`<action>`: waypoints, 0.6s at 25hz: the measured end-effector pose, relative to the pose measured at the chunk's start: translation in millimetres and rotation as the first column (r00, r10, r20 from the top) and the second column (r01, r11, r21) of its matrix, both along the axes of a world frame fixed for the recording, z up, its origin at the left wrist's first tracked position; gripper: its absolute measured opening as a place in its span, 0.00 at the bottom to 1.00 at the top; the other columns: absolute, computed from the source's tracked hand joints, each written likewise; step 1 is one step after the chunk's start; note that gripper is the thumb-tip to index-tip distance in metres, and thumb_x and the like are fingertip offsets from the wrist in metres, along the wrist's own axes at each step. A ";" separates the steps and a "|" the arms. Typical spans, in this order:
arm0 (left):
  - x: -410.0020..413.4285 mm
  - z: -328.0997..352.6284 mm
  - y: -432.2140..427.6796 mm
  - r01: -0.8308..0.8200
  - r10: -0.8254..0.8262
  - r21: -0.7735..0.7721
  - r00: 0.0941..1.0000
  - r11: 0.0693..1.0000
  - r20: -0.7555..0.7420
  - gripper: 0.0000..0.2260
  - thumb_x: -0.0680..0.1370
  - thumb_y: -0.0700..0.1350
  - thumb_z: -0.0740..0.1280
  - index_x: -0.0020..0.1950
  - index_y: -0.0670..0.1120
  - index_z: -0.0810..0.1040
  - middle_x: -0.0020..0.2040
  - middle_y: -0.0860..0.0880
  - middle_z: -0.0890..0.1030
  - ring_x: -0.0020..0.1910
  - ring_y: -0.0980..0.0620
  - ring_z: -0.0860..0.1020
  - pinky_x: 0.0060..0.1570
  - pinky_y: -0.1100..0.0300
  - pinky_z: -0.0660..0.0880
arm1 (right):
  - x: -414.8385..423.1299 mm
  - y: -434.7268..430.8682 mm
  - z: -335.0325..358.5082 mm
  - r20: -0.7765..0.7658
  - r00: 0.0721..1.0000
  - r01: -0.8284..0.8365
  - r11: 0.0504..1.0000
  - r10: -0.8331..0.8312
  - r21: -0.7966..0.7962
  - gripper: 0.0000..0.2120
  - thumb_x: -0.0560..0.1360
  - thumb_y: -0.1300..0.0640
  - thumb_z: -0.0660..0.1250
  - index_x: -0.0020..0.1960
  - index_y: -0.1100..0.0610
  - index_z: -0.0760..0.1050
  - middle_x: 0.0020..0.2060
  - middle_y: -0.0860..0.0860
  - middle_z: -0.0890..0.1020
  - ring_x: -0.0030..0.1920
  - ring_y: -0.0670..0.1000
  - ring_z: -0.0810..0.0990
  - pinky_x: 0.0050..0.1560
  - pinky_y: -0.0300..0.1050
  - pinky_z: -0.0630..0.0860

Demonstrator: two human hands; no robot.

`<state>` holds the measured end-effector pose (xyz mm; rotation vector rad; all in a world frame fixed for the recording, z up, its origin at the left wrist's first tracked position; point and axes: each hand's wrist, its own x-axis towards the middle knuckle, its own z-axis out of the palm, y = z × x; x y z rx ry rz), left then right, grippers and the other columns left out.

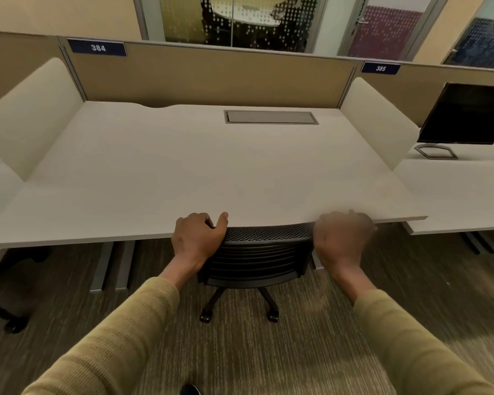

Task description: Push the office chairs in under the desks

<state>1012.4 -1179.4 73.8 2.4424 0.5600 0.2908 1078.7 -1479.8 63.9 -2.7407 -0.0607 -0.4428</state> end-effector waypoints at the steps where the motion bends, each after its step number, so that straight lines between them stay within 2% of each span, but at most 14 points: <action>1: -1.1 -0.7 4.1 0.017 -0.017 -0.014 1.000 1.000 0.016 0.27 0.76 0.69 0.59 0.32 0.48 0.78 0.30 0.52 0.79 0.42 0.43 0.80 0.42 0.48 0.80 | -5.4 16.6 0.1 -0.002 1.000 0.002 1.000 -0.002 0.004 0.20 0.80 0.43 0.53 0.55 0.51 0.81 0.60 0.49 0.81 0.75 0.61 0.64 0.70 0.78 0.39; 4: -3.3 -0.8 3.9 0.054 -0.054 0.022 0.998 0.998 0.022 0.25 0.77 0.67 0.61 0.35 0.47 0.79 0.34 0.52 0.79 0.44 0.44 0.78 0.43 0.49 0.78 | -27.7 53.5 0.1 0.022 0.999 -0.025 1.000 0.025 -0.010 0.20 0.80 0.41 0.54 0.56 0.49 0.80 0.60 0.47 0.80 0.75 0.59 0.64 0.69 0.80 0.36; 7: -12.3 -7.7 7.5 0.110 -0.113 0.082 0.993 0.991 0.026 0.22 0.78 0.65 0.62 0.43 0.47 0.81 0.41 0.50 0.80 0.47 0.45 0.76 0.42 0.50 0.76 | -55.6 90.5 -5.2 0.010 0.998 -0.067 0.998 0.067 0.007 0.21 0.81 0.40 0.52 0.63 0.48 0.77 0.67 0.48 0.76 0.77 0.57 0.61 0.70 0.79 0.36; 10: -32.1 -12.2 15.6 0.156 -0.162 0.055 0.976 0.986 0.142 0.20 0.80 0.61 0.63 0.57 0.46 0.81 0.51 0.47 0.81 0.51 0.45 0.77 0.46 0.50 0.77 | -84.4 128.1 -11.7 -0.033 0.988 -0.147 0.989 0.148 0.025 0.26 0.81 0.37 0.52 0.74 0.47 0.69 0.76 0.51 0.67 0.80 0.56 0.53 0.71 0.80 0.45; 12: -42.4 -12.9 21.8 0.197 -0.197 0.017 0.964 0.980 0.178 0.25 0.81 0.61 0.59 0.68 0.45 0.77 0.60 0.45 0.80 0.57 0.44 0.78 0.52 0.49 0.77 | -98.3 145.9 -17.6 -0.043 0.974 -0.224 0.975 0.224 0.000 0.31 0.80 0.35 0.54 0.79 0.47 0.60 0.80 0.53 0.58 0.81 0.56 0.47 0.71 0.76 0.48; 14: -76.9 -21.3 25.2 0.204 -0.193 -0.045 0.965 0.978 0.179 0.30 0.80 0.62 0.56 0.77 0.45 0.68 0.68 0.45 0.76 0.64 0.46 0.76 0.60 0.48 0.76 | -121.9 161.3 -19.3 -0.012 0.944 -0.330 0.941 0.330 -0.082 0.38 0.79 0.35 0.57 0.82 0.49 0.51 0.82 0.55 0.49 0.81 0.58 0.42 0.72 0.72 0.45; 15: -91.0 -26.8 25.5 0.192 -0.185 -0.021 0.965 0.981 0.186 0.32 0.80 0.64 0.55 0.79 0.46 0.65 0.71 0.46 0.73 0.66 0.46 0.74 0.63 0.47 0.75 | -134.2 165.1 -21.3 0.001 0.920 -0.388 0.913 0.391 -0.128 0.40 0.78 0.35 0.58 0.83 0.50 0.48 0.82 0.56 0.46 0.81 0.59 0.41 0.73 0.71 0.43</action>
